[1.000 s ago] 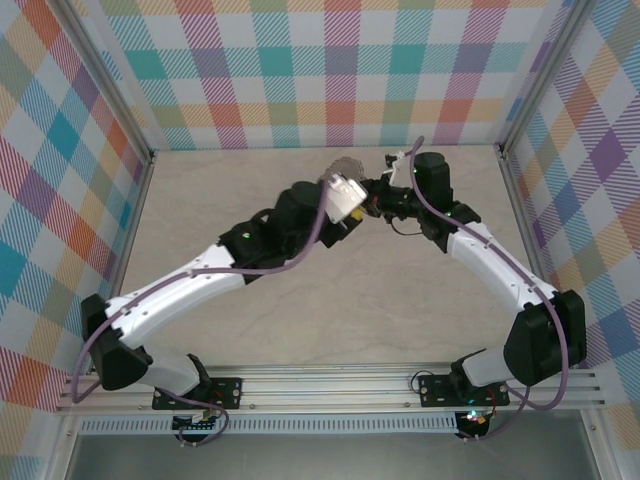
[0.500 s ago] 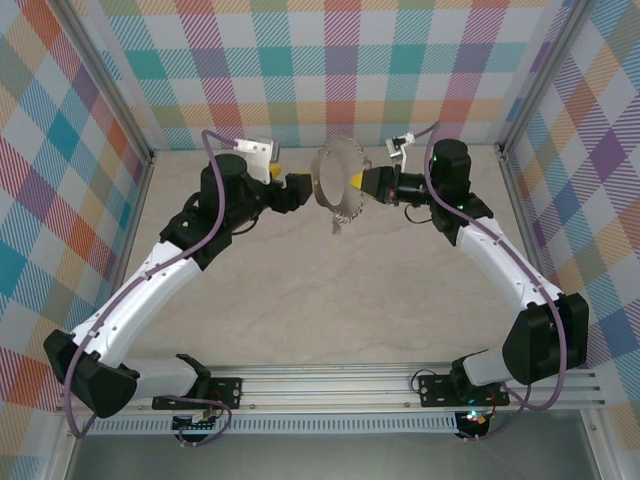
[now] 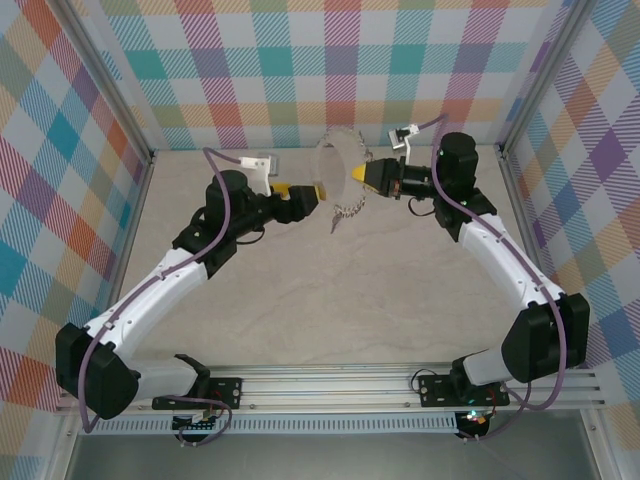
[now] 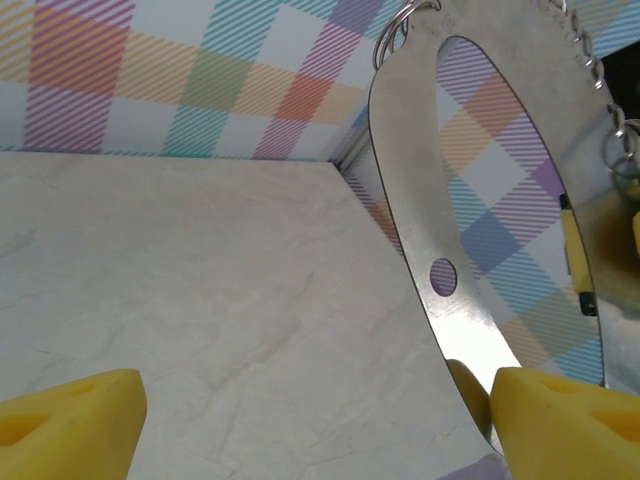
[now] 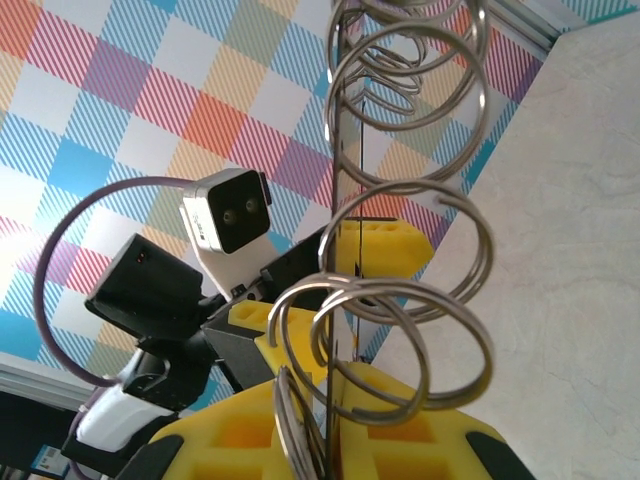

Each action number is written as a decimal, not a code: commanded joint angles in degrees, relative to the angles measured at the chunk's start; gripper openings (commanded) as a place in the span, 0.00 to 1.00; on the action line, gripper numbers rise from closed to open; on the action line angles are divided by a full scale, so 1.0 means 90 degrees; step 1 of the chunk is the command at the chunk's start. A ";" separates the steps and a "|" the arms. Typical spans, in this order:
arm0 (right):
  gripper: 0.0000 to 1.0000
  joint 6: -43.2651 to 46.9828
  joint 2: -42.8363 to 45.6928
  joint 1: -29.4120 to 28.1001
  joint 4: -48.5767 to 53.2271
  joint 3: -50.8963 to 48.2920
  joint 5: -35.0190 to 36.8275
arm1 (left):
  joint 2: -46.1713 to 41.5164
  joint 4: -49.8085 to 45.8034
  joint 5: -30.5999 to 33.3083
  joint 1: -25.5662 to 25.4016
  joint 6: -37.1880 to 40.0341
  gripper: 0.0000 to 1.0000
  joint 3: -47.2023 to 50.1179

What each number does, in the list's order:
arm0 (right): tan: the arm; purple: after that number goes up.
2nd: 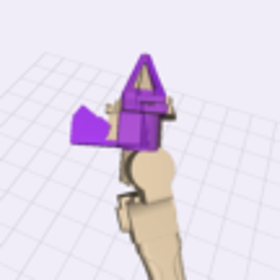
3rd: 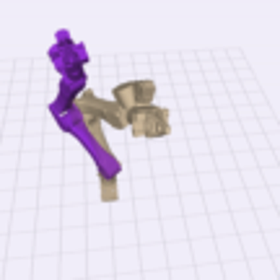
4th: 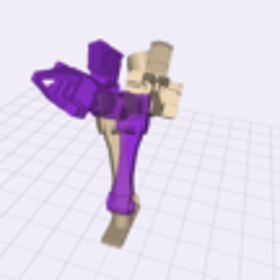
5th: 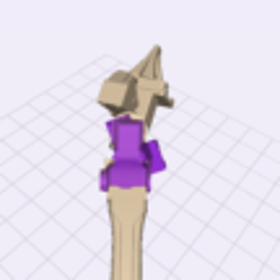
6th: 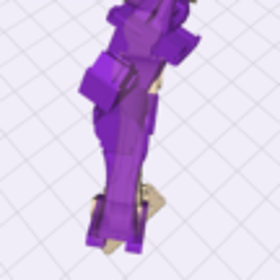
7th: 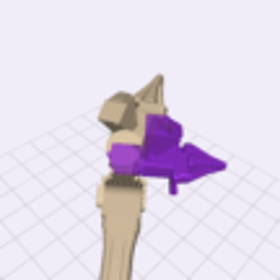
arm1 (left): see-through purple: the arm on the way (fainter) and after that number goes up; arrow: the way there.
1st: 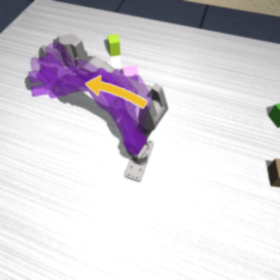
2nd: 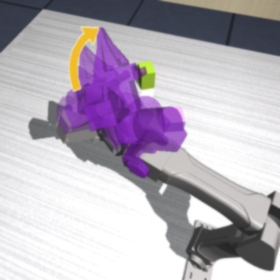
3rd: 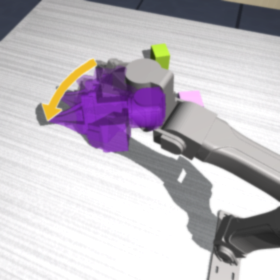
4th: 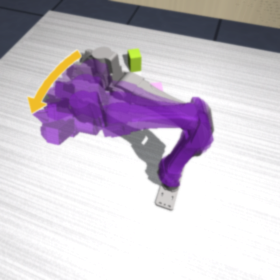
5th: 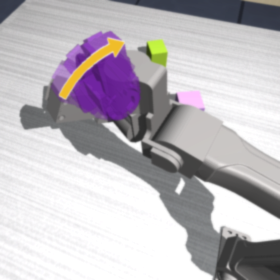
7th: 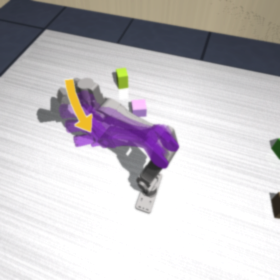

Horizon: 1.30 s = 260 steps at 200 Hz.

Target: Put the keys on the keyring

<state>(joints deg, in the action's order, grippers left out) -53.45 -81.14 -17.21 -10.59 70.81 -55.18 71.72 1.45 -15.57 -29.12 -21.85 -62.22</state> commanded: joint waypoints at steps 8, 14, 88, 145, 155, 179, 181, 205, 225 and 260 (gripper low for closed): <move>0.00 -0.0239 -0.0037 -0.0002 -0.0581 0.0231 -0.0239 | -0.0009 0.1223 -0.0574 0.0092 -0.0746 0.90 0.0194; 0.00 -0.0275 -0.0045 -0.0002 -0.0601 0.0221 -0.0228 | 0.0030 0.1348 -0.0625 0.0100 -0.0861 0.90 0.0217; 0.00 -0.0551 -0.0217 0.0000 -0.0972 0.0141 -0.0286 | 0.0579 0.2645 -0.1081 0.0104 -0.1930 0.89 0.0271; 0.00 -0.0633 -0.0347 -0.0002 -0.1059 0.0072 -0.0334 | 0.0831 0.3577 -0.1221 0.0093 -0.2439 0.73 0.0508; 0.00 -0.0640 -0.0375 -0.0002 -0.1062 0.0062 -0.0336 | 0.0849 0.3700 -0.1267 0.0093 -0.2493 0.65 0.0539; 0.00 -0.0653 -0.0463 -0.0002 -0.1060 0.0072 -0.0327 | 0.0857 0.3851 -0.1372 0.0072 -0.2524 0.49 0.0573; 0.00 -0.0653 -0.0470 -0.0002 -0.1067 0.0079 -0.0337 | 0.0851 0.3867 -0.1374 0.0072 -0.2526 0.47 0.0570; 0.00 -0.0681 -0.0599 -0.0001 -0.1066 0.0145 -0.0314 | 0.0830 0.3944 -0.1462 0.0026 -0.2534 0.32 0.0579; 0.00 -0.0734 -0.0741 -0.0001 -0.1090 0.0241 -0.0292 | 0.0813 0.3902 -0.1514 -0.0024 -0.2520 0.17 0.0539; 0.04 -0.0789 -0.1021 0.0017 -0.0913 0.0550 -0.0187 | 0.0806 0.3556 -0.1289 -0.0117 -0.2509 0.00 0.0325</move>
<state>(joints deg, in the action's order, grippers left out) -59.42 -88.25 -16.80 -18.81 71.96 -59.11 79.44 32.80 -25.65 -28.62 -47.40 -57.17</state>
